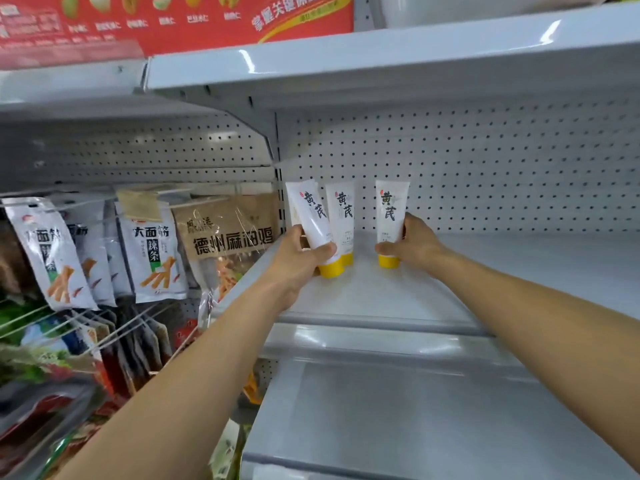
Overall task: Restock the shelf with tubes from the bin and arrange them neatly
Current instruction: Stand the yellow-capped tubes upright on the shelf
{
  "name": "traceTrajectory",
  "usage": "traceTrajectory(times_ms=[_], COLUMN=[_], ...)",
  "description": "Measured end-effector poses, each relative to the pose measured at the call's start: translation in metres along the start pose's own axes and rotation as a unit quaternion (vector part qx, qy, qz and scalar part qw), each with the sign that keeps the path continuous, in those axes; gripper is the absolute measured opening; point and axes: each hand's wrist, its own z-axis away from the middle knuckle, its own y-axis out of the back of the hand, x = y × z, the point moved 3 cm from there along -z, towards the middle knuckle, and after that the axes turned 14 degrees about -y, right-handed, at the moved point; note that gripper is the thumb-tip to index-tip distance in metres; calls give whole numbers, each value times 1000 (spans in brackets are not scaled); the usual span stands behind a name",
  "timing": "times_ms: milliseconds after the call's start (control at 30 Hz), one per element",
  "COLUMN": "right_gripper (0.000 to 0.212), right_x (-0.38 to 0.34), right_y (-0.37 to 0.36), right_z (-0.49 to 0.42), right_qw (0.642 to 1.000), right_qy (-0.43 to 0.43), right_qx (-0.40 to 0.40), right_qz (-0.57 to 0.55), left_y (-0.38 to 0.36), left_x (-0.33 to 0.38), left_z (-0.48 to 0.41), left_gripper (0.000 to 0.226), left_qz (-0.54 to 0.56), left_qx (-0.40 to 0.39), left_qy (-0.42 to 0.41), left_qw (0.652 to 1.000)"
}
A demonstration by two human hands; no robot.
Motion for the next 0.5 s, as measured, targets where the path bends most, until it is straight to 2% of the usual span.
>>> traceTrajectory(times_ms=[200,300,367,433,500], right_gripper=[62,65,68,61,52], right_x=[2,6,6,1,-8], right_y=[-4,-4,4,15,19], right_z=[-9,-7,1,18,38], right_qw=[1000,999,997,991,991], right_qy=[-8,-39,-52,-20,32], right_qx=[4,-6,52,135,129], right_qz=[13,26,30,6,-13], left_y=[-7,-9,-10,-10,-14], left_x=[-3,-1,2,5,7], left_z=[-1,2,3,4,6], left_gripper=[48,44,41,41,44], left_qz=[5,5,-3,-31,-55], left_qx=[-22,-25,-26,-33,-39], left_qy=[-3,-5,-11,-23,-35], left_qw=[1000,1000,1000,999,997])
